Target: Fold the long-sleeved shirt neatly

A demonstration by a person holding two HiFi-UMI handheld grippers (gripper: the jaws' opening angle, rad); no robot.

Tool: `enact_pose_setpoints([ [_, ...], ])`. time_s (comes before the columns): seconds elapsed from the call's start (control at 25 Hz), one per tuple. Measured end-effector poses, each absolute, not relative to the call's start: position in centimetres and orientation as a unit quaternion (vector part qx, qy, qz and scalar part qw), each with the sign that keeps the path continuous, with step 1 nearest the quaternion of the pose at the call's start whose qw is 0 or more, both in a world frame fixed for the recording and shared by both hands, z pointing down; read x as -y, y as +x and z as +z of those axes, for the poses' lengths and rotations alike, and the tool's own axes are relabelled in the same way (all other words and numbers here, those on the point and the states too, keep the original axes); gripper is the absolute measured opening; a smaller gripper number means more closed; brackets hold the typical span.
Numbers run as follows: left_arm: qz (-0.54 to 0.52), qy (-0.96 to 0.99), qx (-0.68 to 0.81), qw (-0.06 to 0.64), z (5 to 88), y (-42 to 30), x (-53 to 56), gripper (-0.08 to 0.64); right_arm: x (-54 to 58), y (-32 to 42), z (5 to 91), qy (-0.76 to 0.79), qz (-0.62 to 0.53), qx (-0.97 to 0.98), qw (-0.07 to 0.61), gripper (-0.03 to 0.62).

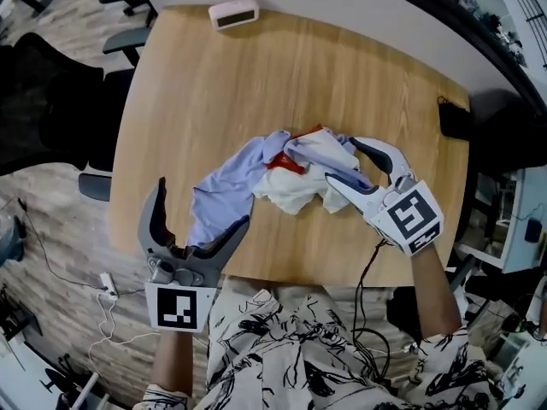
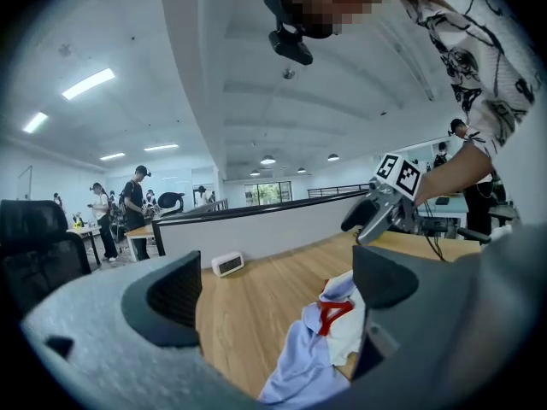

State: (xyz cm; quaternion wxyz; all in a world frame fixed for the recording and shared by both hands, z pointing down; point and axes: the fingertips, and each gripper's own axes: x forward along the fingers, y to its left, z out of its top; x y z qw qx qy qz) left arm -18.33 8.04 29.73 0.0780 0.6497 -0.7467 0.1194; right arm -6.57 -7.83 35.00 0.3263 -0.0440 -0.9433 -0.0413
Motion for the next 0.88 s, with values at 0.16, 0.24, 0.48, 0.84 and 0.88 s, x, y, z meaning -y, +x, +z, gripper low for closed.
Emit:
enact_pose_setpoints([
  [0.16,0.117,0.666,0.730,0.093,32.3,-18.3,-7.2,0.545,6.8,-9.6,39.7,-0.087,-0.050,0.912,0.398,0.235],
  [0.24,0.118,0.673,0.723,0.096,33.5,-18.1,-6.9,0.545,6.2,-10.8,42.2,-0.107,-0.069,0.892,0.433,0.193],
  [0.48,0.155,0.717,0.673,0.097,38.3,-17.0,-4.3,0.545,6.6,-12.5,48.1,-0.128,-0.126,0.844,0.506,0.069],
  [0.84,0.176,0.735,0.646,0.111,41.5,-17.0,-3.1,0.543,6.4,-12.6,51.7,-0.157,-0.139,0.810,0.547,0.044],
  [0.88,0.176,0.735,0.645,0.113,41.7,-16.8,-2.9,0.543,6.4,-12.6,51.9,-0.159,-0.141,0.808,0.549,0.050],
])
